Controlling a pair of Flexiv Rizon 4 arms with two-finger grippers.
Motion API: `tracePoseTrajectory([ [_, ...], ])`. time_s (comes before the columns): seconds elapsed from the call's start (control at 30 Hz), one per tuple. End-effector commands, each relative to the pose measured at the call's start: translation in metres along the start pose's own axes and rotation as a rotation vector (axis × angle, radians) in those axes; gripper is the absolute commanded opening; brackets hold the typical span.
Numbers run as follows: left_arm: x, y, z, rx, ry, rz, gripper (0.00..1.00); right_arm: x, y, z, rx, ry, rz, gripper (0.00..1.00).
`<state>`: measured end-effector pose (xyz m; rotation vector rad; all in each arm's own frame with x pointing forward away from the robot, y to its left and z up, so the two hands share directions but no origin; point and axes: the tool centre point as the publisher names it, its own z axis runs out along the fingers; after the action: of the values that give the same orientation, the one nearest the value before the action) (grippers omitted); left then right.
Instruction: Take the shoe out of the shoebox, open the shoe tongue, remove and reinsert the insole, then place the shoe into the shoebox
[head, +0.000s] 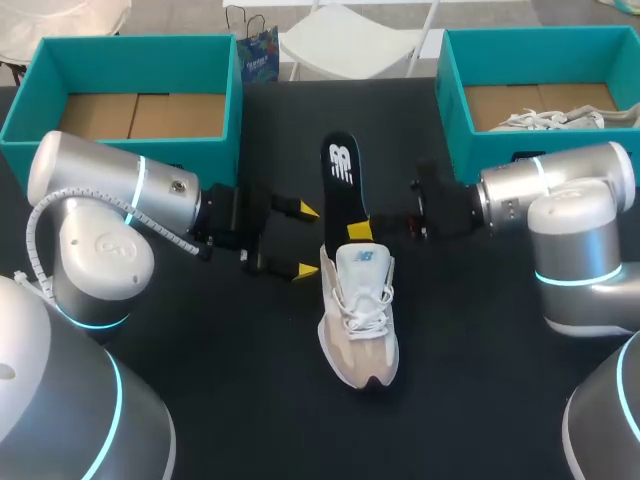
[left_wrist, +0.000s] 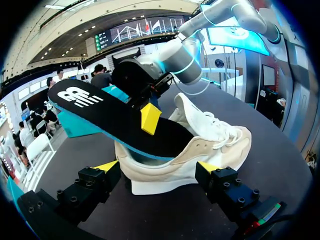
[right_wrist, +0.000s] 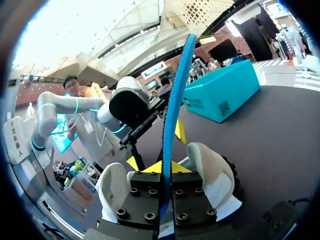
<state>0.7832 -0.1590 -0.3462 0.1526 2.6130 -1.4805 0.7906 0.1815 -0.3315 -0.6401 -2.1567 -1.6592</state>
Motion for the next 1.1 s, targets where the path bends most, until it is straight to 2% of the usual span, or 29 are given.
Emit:
tracePoseTrajectory([
  [0.03, 0.0, -0.001, 0.001, -0.003, 0.001, 0.001, 1.0, 0.01, -0.021, 0.001, -0.019, -0.02, 0.026, 0.0],
  [0.27, 0.0, -0.001, 0.001, -0.003, 0.001, 0.001, 1.0, 0.018, -0.036, 0.003, -0.014, -0.027, 0.069, 0.0],
  [0.5, 0.0, -0.001, 0.001, -0.003, 0.001, 0.001, 1.0, 0.015, -0.035, 0.005, -0.015, -0.02, 0.081, 0.0],
  [0.53, 0.0, -0.001, 0.001, -0.003, 0.001, 0.001, 1.0, 0.015, -0.032, 0.005, -0.014, -0.017, 0.073, 0.17],
  [0.57, 0.0, -0.001, 0.001, -0.003, 0.001, 0.001, 1.0, 0.014, -0.029, 0.005, -0.012, -0.017, 0.067, 0.28],
  [0.63, 0.0, -0.001, 0.001, -0.003, 0.001, 0.001, 1.0, 0.013, -0.023, 0.005, -0.007, -0.017, 0.053, 0.32],
  [0.77, 0.0, -0.001, 0.001, -0.003, 0.001, 0.001, 1.0, 0.011, -0.017, 0.005, -0.004, -0.018, 0.039, 0.33],
  [0.83, 0.0, -0.001, 0.001, -0.003, 0.001, 0.001, 1.0, 0.008, -0.004, 0.005, 0.009, -0.011, 0.011, 0.31],
  [1.0, 0.0, -0.001, 0.001, -0.003, 0.001, 0.001, 1.0, 0.005, 0.003, 0.006, 0.017, -0.008, 0.001, 0.3],
  [1.1, 0.0, -0.001, 0.001, -0.003, 0.001, 0.001, 1.0, -0.002, 0.009, 0.009, 0.038, 0.001, -0.001, 0.17],
])
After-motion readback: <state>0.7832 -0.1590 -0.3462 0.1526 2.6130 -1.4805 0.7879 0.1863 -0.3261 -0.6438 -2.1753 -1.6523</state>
